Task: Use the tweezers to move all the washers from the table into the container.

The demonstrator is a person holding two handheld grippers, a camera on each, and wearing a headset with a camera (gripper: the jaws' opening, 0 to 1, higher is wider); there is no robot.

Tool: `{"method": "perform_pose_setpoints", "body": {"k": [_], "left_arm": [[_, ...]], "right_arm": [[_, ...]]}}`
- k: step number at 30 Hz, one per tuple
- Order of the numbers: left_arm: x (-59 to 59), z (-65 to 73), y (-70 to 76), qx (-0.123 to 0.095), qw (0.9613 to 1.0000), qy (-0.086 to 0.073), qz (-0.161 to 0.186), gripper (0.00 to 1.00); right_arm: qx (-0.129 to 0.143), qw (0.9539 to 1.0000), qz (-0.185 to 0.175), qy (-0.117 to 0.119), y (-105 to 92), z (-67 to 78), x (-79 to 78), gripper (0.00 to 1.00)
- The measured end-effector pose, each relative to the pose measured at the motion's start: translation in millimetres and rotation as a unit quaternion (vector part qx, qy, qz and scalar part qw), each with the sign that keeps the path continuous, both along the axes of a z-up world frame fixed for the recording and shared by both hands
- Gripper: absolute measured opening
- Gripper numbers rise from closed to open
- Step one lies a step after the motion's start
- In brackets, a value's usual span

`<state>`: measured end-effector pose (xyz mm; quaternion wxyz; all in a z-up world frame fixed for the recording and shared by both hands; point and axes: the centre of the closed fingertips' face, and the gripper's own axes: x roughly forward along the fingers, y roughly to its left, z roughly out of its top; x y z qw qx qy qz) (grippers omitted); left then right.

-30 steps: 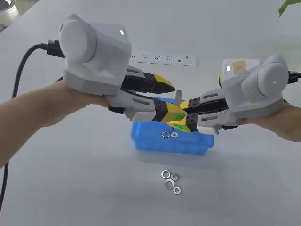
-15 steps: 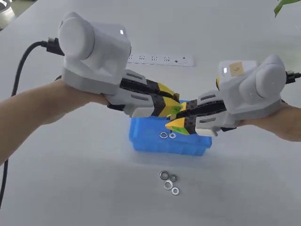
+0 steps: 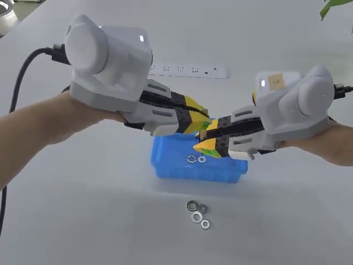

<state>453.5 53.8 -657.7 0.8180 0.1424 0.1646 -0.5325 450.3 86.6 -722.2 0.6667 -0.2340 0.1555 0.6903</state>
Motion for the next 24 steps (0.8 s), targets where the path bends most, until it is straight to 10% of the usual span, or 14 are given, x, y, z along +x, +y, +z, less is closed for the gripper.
{"method": "perform_pose_setpoints", "body": {"k": [24], "left_arm": [[-0.9, 11.6, 5.1, 0.01, 0.9996, -0.026, 0.005, 0.06]], "right_arm": [[-0.012, 0.9979, -0.064, 0.005, -29.1, 6.8, 12.5, 0.38]]}}
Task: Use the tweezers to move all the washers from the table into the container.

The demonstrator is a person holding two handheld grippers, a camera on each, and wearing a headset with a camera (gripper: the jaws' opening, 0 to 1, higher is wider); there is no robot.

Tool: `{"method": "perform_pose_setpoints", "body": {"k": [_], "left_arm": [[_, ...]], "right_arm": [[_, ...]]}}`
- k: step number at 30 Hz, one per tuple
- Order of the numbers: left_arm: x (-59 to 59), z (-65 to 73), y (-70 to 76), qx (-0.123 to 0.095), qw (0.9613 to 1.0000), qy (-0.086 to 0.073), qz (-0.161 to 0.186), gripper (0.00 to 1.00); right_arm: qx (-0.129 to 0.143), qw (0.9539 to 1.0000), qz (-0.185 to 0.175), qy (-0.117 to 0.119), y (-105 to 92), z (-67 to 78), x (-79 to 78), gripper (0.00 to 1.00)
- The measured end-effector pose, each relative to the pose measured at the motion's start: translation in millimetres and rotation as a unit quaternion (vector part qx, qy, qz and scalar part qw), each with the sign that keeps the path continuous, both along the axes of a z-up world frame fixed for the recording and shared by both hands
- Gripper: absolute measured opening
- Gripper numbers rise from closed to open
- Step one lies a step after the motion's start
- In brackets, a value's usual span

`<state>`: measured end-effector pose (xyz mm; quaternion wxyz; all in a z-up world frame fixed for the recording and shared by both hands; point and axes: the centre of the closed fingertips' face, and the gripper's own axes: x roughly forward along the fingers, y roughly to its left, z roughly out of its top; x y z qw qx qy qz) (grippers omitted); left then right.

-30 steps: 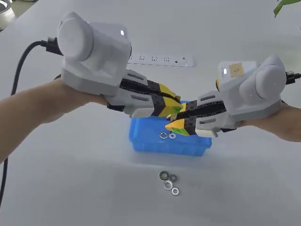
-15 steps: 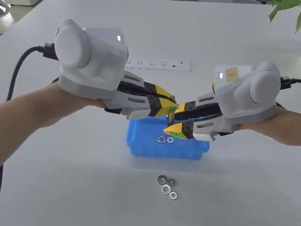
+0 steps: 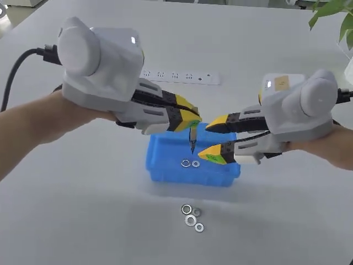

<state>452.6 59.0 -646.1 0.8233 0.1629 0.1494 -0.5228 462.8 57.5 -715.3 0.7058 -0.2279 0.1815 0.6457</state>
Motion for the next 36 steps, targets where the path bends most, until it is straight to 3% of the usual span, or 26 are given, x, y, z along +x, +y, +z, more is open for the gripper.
{"method": "perform_pose_setpoints", "body": {"k": [3, 5, 8, 14, 18, 19, 24, 28, 31, 36], "left_arm": [[-5.4, 3.9, 0.9, -0.001, 1.0, -0.002, 0.0, 0.06], [-12.1, 8.1, 0.7, -0.01, 0.9999, 0.006, -0.001, 0.06], [-22.4, 11.8, 1.3, -0.01, 0.9999, 0.001, -0.002, 0.06], [-49.4, 4.4, -2.4, -0.011, 0.9998, 0.011, -0.009, 0.06], [-61.8, -2.4, -4.6, -0.018, 0.9995, 0.021, -0.012, 0.06], [-64.2, -5.7, -4.7, -0.016, 0.9995, 0.024, -0.012, 0.06], [-72.2, -13.9, -8.6, -0.014, 0.9994, 0.027, -0.018, 0.06], [-77.0, -25.2, -11.1, -0.008, 0.9994, 0.028, -0.019, 0.06], [-84.8, -36.1, -12.1, -0.003, 0.999, 0.041, -0.019, 0.06], [-98.5, -42.6, -17.4, -0.003, 0.9986, 0.045, -0.027, 0.06]], "right_arm": [[0.007, 0.9999, -0.013, 0.002, -5.6, 5.4, -2.2, 0.45], [0.013, 0.9998, -0.017, 0.003, -10.9, 9.1, -6.9, 0.47], [0.008, 0.9998, -0.019, -0.002, -19.9, 10.1, -17.7, 0.5], [0.001, 0.9999, -0.017, 0.0, -35.0, 6.2, -38.3, 0.57], [-0.006, 0.9999, -0.002, 0.012, -42.5, -1.4, -54.1, 0.8], [-0.007, 0.9997, 0.005, 0.022, -44.6, -3.0, -60.5, 0.81], [-0.018, 0.9996, 0.009, 0.018, -52.4, -8.1, -70.7, 0.78], [-0.01, 0.9997, 0.003, 0.022, -55.9, -5.7, -75.3, 0.77], [-0.008, 0.9997, 0.0, 0.024, -59.2, -5.5, -76.7, 0.77], [-0.009, 0.9995, -0.006, 0.031, -63.7, -9.2, -80.3, 0.76]]}}
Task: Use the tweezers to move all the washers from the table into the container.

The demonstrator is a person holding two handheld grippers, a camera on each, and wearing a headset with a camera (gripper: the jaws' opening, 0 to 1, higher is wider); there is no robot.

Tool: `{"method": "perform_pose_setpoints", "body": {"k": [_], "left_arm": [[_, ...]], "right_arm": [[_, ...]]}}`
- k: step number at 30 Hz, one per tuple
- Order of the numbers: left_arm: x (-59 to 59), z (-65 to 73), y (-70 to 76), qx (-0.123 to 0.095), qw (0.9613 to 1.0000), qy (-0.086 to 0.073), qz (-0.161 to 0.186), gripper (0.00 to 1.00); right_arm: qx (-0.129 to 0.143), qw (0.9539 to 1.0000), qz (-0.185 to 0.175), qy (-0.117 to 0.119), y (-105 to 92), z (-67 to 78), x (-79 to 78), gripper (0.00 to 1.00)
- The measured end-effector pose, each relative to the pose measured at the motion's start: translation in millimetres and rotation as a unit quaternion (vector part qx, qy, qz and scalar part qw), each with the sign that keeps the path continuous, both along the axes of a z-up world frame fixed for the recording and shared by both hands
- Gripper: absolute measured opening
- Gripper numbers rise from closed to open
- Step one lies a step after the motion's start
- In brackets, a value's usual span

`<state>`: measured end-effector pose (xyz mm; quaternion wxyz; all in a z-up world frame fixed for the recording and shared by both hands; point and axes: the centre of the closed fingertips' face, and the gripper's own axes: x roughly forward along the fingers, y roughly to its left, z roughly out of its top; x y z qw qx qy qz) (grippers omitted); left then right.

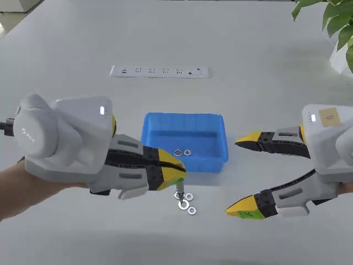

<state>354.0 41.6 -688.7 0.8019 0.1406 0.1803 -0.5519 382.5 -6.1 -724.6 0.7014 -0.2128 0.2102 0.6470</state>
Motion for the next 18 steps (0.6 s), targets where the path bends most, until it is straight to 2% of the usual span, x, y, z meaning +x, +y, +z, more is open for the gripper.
{"method": "perform_pose_setpoints", "body": {"k": [4, 7, 10, 18], "left_arm": [[-5.3, -5.9, -4.4, 0.008, 0.9999, -0.006, -0.004, 0.06], [-4.9, -5.9, -6.1, 0.007, 0.9999, -0.009, -0.004, 0.06], [-2.9, -7.0, -6.5, 0.017, 0.9996, -0.02, -0.006, 0.06], [0.2, -8.6, -6.5, 0.014, 0.9998, -0.015, -0.007, 0.06]], "right_arm": [[0.005, 0.9999, -0.003, 0.011, -0.2, -1.5, -4.7, 0.75], [0.007, 0.9998, -0.004, 0.016, -0.8, -2.4, -8.3, 0.75], [0.007, 0.9998, -0.003, 0.019, -1.8, -4.0, -10.4, 0.74], [0.008, 0.9995, -0.01, 0.027, -4.5, -7.5, -9.9, 0.73]]}}
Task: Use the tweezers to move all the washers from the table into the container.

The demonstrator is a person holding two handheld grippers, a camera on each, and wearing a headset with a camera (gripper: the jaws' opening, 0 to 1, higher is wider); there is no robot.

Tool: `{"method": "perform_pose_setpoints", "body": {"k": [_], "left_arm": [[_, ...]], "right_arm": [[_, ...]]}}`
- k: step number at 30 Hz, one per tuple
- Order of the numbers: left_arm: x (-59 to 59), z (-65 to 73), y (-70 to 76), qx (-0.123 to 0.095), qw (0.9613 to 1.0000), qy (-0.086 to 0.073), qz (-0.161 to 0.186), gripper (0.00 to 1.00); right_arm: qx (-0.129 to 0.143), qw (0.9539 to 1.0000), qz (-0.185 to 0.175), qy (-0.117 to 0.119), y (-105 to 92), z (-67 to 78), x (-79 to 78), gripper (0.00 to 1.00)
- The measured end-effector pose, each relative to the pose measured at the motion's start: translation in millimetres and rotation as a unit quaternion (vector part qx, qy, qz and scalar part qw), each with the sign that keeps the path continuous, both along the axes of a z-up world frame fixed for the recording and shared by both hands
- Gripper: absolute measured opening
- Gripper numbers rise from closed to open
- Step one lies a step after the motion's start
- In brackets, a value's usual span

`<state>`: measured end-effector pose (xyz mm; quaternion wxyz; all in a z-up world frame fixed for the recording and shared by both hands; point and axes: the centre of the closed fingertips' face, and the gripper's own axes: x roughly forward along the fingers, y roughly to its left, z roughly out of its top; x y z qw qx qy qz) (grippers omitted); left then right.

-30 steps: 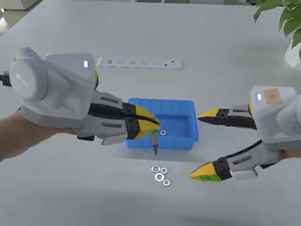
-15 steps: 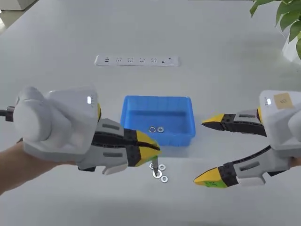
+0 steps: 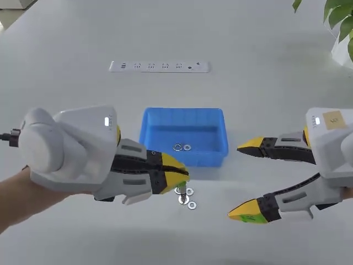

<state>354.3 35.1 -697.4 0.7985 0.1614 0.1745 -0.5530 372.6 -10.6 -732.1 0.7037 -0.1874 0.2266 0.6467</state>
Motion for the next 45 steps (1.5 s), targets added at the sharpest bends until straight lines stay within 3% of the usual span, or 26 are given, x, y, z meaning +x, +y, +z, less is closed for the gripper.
{"method": "perform_pose_setpoints", "body": {"k": [17, 26, 30, 38, 45], "left_arm": [[-0.7, -9.4, -5.3, 0.011, 0.9998, 0.004, -0.015, 0.06], [-0.8, -8.3, -7.4, 0.005, 0.9999, 0.004, -0.015, 0.06], [-4.2, -8.4, -6.5, 0.004, 0.9998, 0.007, -0.016, 0.06], [-4.8, -8.6, -3.3, 0.004, 0.9999, 0.013, -0.01, 0.06], [-5.3, -8.2, -5.4, -0.002, 0.9999, 0.016, -0.005, 0.06]], "right_arm": [[-0.003, 0.9999, -0.004, 0.011, -3.0, -3.2, 1.0, 0.72], [-0.007, 0.9999, 0.005, 0.011, 1.9, -5.3, -2.3, 0.71], [-0.004, 0.9996, 0.025, 0.014, 14.7, -8.2, -9.9, 0.68], [0.023, 0.9976, 0.054, 0.038, 60.4, -17.9, -22.6, 0.59], [0.022, 0.9961, 0.074, 0.044, 76.1, -25.7, -27.5, 0.46]]}}
